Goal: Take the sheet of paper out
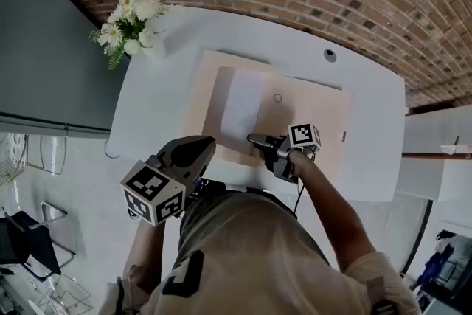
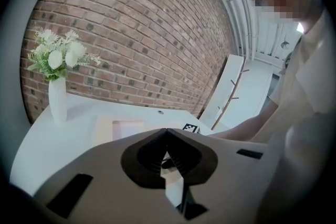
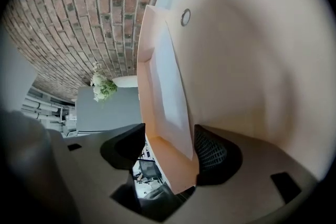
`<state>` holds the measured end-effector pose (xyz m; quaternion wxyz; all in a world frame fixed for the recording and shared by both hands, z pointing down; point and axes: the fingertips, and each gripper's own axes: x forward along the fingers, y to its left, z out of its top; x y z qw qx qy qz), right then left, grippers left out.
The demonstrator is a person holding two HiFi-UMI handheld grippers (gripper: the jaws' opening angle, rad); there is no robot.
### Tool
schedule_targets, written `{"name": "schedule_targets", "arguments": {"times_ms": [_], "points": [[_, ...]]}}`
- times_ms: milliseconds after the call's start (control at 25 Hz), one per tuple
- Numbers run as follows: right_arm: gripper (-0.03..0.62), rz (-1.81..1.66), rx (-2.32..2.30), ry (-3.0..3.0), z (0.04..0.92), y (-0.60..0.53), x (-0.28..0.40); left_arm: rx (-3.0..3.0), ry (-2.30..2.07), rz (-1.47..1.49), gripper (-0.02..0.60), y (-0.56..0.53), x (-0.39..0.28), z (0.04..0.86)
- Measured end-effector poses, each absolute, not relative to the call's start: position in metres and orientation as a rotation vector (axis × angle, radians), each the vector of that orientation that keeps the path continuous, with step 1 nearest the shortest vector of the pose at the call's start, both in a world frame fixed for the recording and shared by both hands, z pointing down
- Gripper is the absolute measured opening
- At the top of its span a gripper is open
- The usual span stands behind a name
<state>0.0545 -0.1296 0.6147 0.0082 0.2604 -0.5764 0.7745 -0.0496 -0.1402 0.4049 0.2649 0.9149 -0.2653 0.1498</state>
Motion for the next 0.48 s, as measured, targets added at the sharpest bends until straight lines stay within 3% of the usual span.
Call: {"name": "schedule_targets", "arguments": {"times_ms": [480], "points": [[0.285,2.521,0.827,-1.795,0.613,-0.142,0.044,2.47,-0.708,0.412,0.014,-0.145,-0.056,0.406]]}}
